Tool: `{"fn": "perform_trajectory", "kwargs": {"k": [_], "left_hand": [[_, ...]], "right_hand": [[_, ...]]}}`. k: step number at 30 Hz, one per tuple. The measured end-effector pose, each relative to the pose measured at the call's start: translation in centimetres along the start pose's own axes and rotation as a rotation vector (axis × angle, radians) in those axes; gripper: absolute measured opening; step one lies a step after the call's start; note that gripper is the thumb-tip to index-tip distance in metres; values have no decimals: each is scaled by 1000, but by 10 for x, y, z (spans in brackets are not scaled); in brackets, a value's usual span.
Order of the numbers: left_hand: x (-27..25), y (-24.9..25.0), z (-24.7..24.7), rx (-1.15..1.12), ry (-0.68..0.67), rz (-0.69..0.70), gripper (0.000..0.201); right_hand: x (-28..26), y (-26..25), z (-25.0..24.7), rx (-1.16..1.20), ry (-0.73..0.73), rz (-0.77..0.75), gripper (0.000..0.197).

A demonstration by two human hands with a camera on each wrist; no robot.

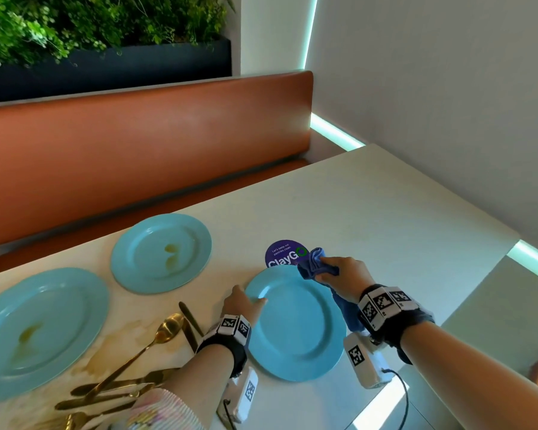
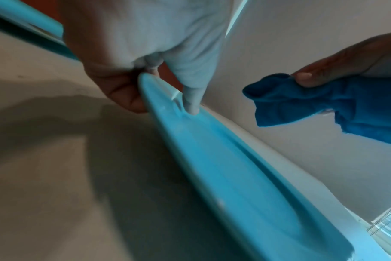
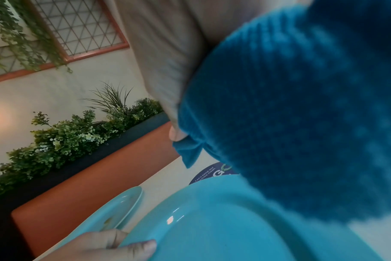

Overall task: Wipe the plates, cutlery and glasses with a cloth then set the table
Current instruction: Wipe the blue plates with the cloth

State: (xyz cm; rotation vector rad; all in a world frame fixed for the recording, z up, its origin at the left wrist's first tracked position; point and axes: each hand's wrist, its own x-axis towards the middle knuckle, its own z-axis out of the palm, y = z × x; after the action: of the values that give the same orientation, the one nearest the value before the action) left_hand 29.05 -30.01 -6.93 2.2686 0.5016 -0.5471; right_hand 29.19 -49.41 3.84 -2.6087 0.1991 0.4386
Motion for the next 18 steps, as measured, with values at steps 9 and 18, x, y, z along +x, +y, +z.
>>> {"fn": "perform_trajectory", "kwargs": {"k": [9,18], "left_hand": [[15,10,-16,177,124,35,63],[55,-29,-113,-6,398,-362,53]], "right_hand": [[15,-5,2,-7,-41,35,48],[31,-38,4,-119,-44,-58,40]]}}
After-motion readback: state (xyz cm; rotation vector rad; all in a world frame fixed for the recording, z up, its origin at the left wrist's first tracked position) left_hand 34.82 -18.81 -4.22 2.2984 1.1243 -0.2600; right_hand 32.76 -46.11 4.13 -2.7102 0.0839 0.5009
